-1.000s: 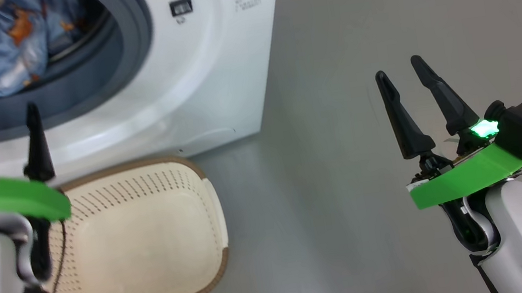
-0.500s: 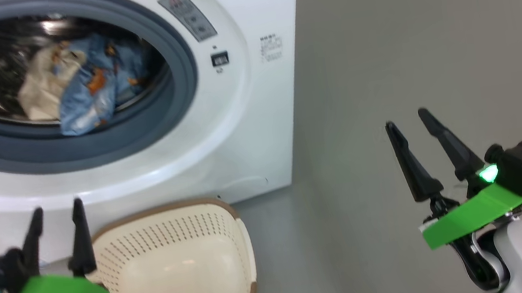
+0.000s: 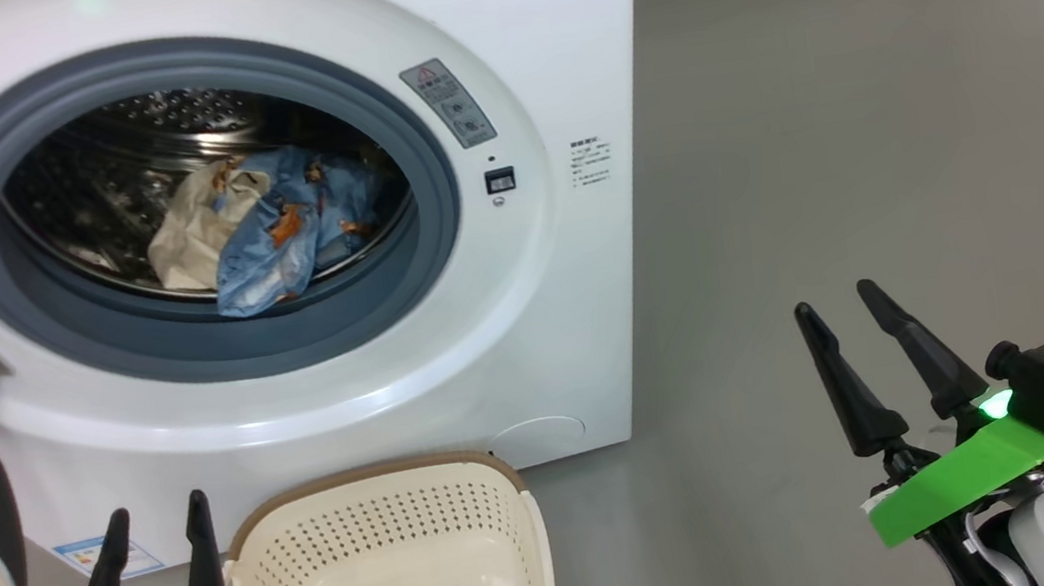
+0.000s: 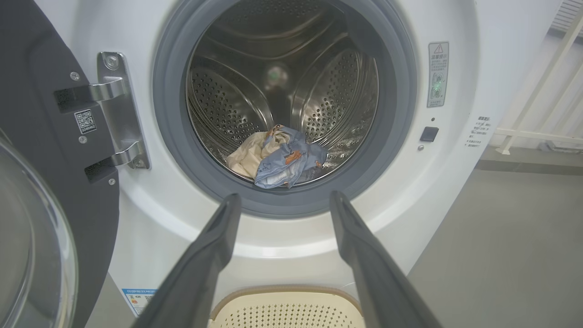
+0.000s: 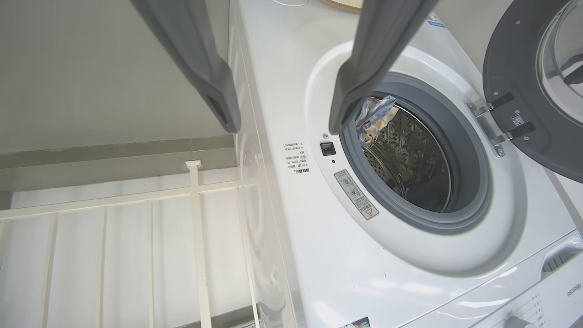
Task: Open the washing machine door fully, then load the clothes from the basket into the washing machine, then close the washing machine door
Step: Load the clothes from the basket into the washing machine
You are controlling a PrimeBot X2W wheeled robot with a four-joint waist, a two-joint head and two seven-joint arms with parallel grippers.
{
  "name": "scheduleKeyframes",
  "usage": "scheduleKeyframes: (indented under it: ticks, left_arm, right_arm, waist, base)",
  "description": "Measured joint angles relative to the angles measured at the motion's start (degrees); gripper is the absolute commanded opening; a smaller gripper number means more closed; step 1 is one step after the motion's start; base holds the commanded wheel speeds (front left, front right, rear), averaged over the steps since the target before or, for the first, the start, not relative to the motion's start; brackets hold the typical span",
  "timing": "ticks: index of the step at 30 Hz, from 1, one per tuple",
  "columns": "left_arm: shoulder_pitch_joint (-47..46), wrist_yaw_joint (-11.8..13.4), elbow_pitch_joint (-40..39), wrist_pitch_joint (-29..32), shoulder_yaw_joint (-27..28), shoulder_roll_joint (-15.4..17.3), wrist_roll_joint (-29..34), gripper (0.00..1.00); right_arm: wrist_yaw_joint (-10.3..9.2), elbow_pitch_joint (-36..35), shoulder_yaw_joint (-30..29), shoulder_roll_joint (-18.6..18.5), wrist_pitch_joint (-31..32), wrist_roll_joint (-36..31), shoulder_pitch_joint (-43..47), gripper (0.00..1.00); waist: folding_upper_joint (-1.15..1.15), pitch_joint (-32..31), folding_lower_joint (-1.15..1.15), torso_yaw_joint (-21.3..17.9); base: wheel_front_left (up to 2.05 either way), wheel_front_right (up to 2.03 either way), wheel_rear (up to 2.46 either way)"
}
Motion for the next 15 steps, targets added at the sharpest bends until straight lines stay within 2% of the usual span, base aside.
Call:
scheduleKeyframes:
  ticks: [15]
  left_arm:
    - [2.3,0.5,-3.1,0.1,-0.2,-0.3,-0.4,1.0]
  right_arm:
    - [0.0,-0.4,-0.8,-1.0,0.0,0.2,0.8,1.0]
  waist:
    - [0.0,-0.3,0.0,1.7]
  base:
    - [0.0,0.0,0.0]
